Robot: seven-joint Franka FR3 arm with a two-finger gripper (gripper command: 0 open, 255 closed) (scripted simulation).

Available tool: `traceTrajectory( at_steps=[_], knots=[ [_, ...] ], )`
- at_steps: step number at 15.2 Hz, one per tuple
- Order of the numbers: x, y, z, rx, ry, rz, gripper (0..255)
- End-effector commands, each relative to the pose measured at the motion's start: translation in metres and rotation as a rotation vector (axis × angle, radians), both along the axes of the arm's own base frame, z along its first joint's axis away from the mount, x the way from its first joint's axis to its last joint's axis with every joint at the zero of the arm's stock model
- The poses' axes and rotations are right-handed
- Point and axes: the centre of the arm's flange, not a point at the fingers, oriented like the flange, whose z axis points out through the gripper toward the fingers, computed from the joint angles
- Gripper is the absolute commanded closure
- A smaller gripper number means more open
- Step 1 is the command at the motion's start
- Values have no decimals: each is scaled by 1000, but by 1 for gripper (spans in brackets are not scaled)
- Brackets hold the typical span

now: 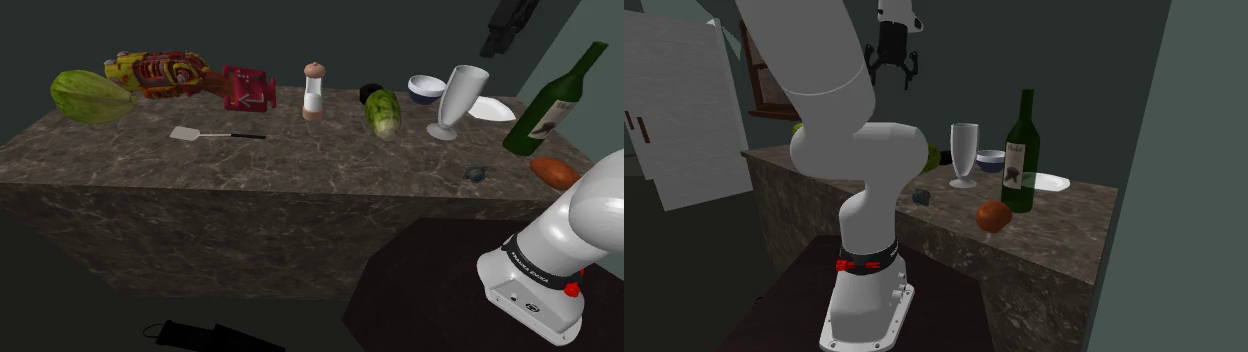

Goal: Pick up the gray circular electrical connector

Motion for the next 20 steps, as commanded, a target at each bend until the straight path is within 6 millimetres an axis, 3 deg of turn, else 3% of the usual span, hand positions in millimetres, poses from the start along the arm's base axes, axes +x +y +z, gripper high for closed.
traceTrajectory(
  at_steps=[1,20],
  knots=[
    [0,0,0,0,0,0,0],
    [-69,-91,-227,69,55,-3,0]
  ],
)
